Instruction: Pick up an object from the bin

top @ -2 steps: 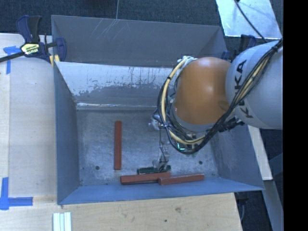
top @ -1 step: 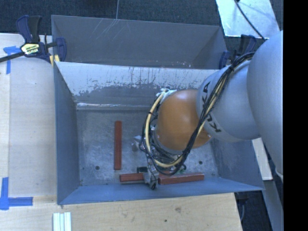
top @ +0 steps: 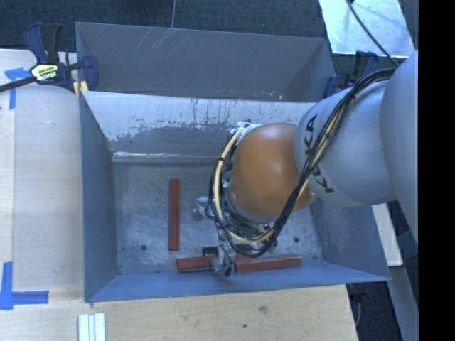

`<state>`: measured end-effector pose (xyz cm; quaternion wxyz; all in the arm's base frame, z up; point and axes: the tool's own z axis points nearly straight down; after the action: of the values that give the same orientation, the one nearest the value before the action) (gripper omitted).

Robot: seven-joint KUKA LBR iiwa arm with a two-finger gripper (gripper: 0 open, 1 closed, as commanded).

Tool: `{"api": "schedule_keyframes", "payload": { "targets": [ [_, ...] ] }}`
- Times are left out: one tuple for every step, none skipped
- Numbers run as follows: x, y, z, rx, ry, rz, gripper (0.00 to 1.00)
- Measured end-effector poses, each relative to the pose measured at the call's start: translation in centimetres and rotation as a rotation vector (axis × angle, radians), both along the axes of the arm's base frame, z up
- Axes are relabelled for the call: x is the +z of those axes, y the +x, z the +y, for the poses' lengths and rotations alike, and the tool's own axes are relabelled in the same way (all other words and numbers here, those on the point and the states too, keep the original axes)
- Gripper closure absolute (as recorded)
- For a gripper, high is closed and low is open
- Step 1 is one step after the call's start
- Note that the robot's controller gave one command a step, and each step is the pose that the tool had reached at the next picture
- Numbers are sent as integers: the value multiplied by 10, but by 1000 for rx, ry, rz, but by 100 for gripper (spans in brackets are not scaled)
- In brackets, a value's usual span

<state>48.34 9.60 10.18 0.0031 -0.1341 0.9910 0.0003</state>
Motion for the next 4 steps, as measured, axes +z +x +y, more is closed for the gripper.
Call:
{"api": "schedule_keyframes", "payload": {
  "targets": [
    [14, 3, -7, 6, -1, 0, 0],
    [-31, 3, 2, 4, 1, -7, 0],
    [-31, 5, 2, 3, 0, 0, 0],
    [-29, 5, 2, 1, -1, 4, 100]
  ]
}}
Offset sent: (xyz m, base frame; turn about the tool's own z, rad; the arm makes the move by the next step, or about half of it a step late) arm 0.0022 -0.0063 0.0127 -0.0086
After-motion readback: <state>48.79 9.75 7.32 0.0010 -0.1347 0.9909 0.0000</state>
